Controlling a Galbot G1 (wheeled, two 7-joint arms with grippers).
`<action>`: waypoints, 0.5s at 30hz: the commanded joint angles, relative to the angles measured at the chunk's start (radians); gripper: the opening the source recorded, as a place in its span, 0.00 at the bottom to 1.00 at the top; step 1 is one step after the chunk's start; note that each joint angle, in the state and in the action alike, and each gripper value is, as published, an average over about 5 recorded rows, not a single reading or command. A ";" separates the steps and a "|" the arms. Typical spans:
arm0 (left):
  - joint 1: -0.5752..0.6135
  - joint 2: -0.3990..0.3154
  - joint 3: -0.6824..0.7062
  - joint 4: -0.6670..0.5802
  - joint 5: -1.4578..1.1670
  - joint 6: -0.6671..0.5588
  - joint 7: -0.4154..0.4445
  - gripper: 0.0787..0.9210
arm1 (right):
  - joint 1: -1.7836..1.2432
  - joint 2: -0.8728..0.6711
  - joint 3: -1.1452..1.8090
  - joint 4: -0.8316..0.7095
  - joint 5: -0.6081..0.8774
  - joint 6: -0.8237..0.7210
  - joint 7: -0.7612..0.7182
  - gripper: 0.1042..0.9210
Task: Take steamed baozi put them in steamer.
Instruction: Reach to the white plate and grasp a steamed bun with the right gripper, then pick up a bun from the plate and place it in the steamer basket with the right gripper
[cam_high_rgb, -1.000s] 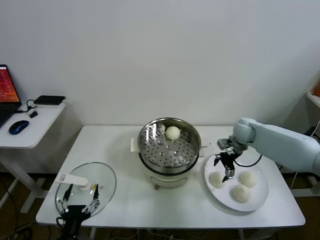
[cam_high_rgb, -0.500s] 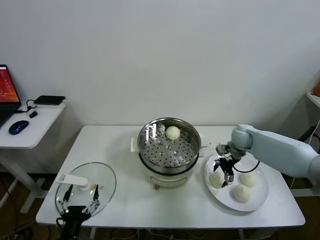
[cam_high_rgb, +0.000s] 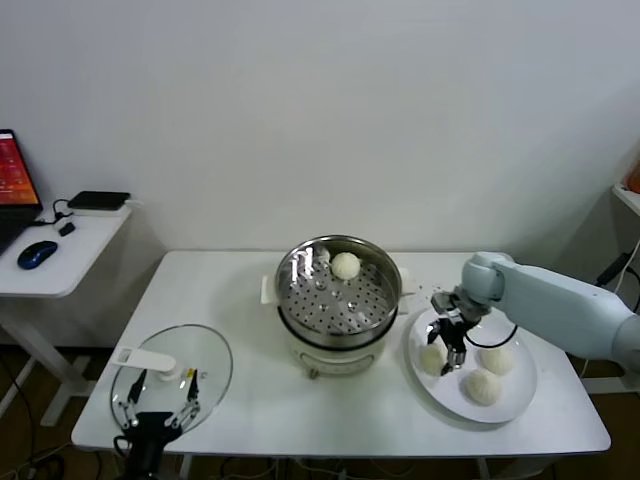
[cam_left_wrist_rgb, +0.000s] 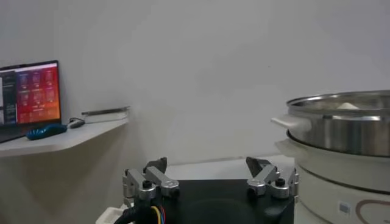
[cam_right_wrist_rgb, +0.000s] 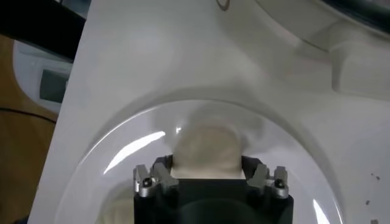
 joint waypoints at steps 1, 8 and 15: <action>0.000 -0.001 0.001 0.000 0.001 0.001 0.000 0.88 | -0.004 -0.004 0.012 0.000 0.000 0.000 -0.001 0.69; -0.003 -0.002 0.000 -0.001 0.000 0.004 -0.003 0.88 | 0.038 -0.040 0.025 0.023 0.039 -0.005 -0.005 0.69; -0.002 -0.003 0.002 -0.002 -0.001 0.004 -0.003 0.88 | 0.212 -0.111 -0.032 0.056 0.140 -0.004 -0.034 0.68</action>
